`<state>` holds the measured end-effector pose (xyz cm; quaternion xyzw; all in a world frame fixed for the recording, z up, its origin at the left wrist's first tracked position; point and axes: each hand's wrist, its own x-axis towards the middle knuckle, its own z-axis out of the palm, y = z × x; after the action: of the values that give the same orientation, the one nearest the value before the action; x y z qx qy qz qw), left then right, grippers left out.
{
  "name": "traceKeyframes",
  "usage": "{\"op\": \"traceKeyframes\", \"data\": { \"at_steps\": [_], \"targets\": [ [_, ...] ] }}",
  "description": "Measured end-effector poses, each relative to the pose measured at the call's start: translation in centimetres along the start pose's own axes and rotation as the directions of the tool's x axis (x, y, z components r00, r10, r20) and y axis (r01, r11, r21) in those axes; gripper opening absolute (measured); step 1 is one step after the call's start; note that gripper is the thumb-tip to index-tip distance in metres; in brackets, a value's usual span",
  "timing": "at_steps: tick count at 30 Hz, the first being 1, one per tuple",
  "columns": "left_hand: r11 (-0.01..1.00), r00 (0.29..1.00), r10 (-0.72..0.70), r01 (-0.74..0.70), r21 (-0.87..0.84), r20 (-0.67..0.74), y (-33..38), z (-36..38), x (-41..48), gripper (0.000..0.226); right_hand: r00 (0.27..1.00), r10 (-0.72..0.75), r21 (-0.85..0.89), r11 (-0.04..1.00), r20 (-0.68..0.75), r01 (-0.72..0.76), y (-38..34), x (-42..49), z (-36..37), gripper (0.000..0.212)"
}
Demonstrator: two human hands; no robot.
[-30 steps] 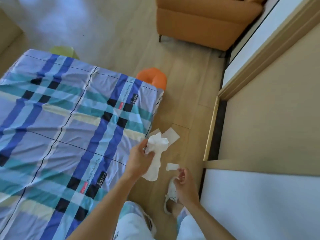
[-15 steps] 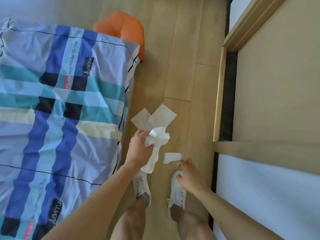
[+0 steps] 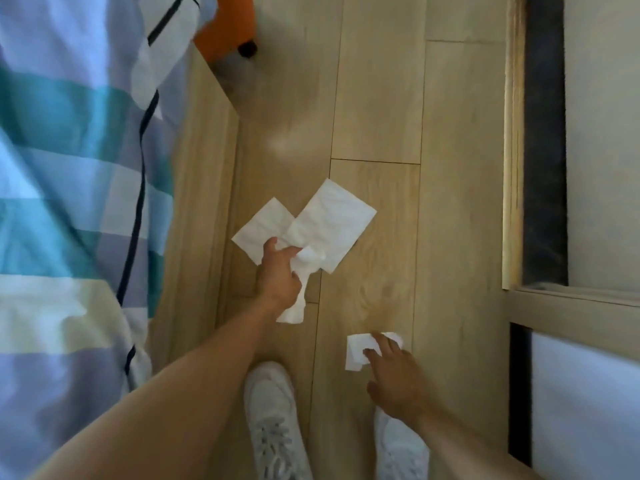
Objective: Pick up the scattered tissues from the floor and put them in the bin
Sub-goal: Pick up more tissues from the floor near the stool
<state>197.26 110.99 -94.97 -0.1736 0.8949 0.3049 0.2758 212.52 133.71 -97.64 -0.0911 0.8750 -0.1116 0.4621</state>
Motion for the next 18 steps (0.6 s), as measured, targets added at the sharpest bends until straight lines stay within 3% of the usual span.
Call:
{"op": "traceKeyframes", "data": {
  "at_steps": [6,8,10,13,15,18],
  "targets": [
    [0.996,0.998,-0.038,0.034,0.084,0.042,-0.6,0.0,2.8,0.051,0.993,-0.115,-0.075,0.991,-0.001,0.115,2.0,0.7,-0.3,0.079],
    [0.993,0.993,-0.105,0.102,0.052,0.059,-0.6,0.2,3.5,0.059,0.988,-0.156,-0.045,0.987,-0.007,0.156,2.0,1.2,-1.8,0.079],
    [0.985,0.982,-0.173,0.172,0.019,0.080,-0.7,0.4,4.2,0.073,0.967,-0.203,0.023,0.978,-0.153,0.209,1.3,2.8,-4.1,0.075],
    [0.971,0.976,-0.186,0.164,0.175,0.116,-1.4,0.5,5.0,0.066,0.878,-0.238,0.040,0.959,-0.416,0.279,-1.3,7.3,-8.9,0.065],
    [0.966,0.977,-0.186,0.162,0.203,0.107,-2.2,1.1,5.3,0.067,0.843,-0.275,0.001,0.950,-0.462,0.311,-3.0,10.5,-12.2,0.062],
    [0.989,0.998,-0.040,0.033,0.145,0.044,-3.2,2.3,5.0,0.058,0.851,-0.316,-0.073,0.946,-0.419,0.315,-4.6,14.2,-15.1,0.059]
  ]
}}
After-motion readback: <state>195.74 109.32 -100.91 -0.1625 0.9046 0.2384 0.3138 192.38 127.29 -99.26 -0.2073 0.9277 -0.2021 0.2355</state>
